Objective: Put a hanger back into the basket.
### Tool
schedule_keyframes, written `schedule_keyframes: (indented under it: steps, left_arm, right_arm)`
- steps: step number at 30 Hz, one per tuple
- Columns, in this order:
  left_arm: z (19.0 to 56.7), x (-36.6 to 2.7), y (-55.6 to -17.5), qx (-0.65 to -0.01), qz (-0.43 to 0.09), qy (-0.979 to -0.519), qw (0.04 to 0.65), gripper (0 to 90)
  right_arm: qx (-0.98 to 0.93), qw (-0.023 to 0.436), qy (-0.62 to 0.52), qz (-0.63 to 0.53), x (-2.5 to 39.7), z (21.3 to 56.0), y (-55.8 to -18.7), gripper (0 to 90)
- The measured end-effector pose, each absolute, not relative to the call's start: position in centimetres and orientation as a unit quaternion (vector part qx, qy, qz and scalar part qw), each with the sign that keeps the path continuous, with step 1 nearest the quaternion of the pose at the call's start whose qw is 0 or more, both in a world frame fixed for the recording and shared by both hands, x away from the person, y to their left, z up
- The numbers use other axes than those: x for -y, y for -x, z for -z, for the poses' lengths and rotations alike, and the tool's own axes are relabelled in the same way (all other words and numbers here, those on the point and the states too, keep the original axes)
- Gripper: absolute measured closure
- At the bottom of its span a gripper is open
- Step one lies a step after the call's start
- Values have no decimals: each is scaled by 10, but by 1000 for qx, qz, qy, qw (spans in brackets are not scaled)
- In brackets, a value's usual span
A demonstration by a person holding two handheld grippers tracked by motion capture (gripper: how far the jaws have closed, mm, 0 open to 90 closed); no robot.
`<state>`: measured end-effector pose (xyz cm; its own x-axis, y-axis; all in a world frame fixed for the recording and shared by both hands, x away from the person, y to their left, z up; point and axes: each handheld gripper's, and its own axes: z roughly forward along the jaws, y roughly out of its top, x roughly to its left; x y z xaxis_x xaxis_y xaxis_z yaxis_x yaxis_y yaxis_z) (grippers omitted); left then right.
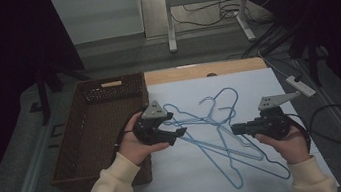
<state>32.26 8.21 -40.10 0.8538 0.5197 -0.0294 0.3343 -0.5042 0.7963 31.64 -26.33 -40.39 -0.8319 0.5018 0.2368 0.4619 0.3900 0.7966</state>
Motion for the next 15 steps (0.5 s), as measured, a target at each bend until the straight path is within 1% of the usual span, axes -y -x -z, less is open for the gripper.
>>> schedule_keyframes:
  steps: [2,4,5,6,10,12,15]
  left_arm:
    - [402,-73,-327,-233,-95,-869,426,336]
    - [402,-67,-329,-221,-95,-875,420,348]
    - [402,-59,-330,-204,-91,-882,414,357]
    - [402,-59,-330,-204,-91,-882,414,366]
    - [403,-47,-330,-172,-81,-898,396,398]
    - [404,-43,-329,-163,-78,-905,386,447]
    - [405,-41,-328,-152,-76,-914,368,594]
  right_arm:
    - [-835,17,-281,-473,264,403,-315,878]
    - [-837,14,-273,-474,265,401,-315,878]
    - [-838,11,-265,-476,265,400,-314,878]
    - [-838,11,-265,-476,265,400,-314,878]
    - [-841,2,-247,-481,266,398,-312,878]
    - [-843,-2,-237,-484,266,398,-311,878]
    - [-844,-9,-224,-487,265,398,-311,877]
